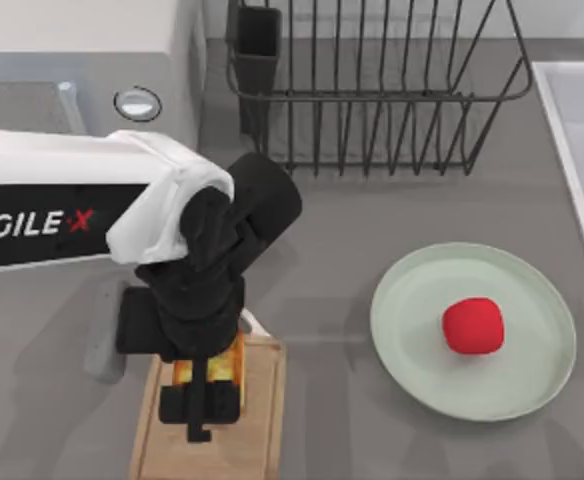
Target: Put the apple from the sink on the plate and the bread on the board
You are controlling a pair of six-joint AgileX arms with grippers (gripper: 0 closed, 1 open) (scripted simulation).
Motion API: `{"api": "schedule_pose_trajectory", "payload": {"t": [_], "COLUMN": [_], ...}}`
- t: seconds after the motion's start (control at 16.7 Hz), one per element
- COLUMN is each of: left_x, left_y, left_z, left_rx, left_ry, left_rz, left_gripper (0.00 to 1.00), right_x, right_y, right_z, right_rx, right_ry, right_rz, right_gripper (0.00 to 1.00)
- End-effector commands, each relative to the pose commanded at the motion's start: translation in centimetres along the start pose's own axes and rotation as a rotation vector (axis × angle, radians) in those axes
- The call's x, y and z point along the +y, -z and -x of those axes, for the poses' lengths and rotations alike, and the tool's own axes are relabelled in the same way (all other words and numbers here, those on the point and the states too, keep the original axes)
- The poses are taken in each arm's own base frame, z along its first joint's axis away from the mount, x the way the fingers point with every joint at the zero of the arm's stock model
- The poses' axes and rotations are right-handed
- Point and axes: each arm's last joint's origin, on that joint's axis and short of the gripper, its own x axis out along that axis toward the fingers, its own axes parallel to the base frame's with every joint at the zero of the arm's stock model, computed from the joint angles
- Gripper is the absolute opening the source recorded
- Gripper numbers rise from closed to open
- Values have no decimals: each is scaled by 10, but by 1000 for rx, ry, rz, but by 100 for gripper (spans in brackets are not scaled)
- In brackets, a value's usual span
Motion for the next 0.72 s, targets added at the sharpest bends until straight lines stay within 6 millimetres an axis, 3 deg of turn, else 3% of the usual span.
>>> {"api": "schedule_pose_trajectory", "payload": {"t": [0.72], "left_x": [0], "left_y": [0], "left_z": [0], "left_rx": [0], "left_ry": [0], "left_rz": [0], "left_gripper": [90], "right_x": [0], "right_y": [0], "right_z": [0], "right_rx": [0], "right_ry": [0], "right_rz": [0], "right_gripper": [100]}}
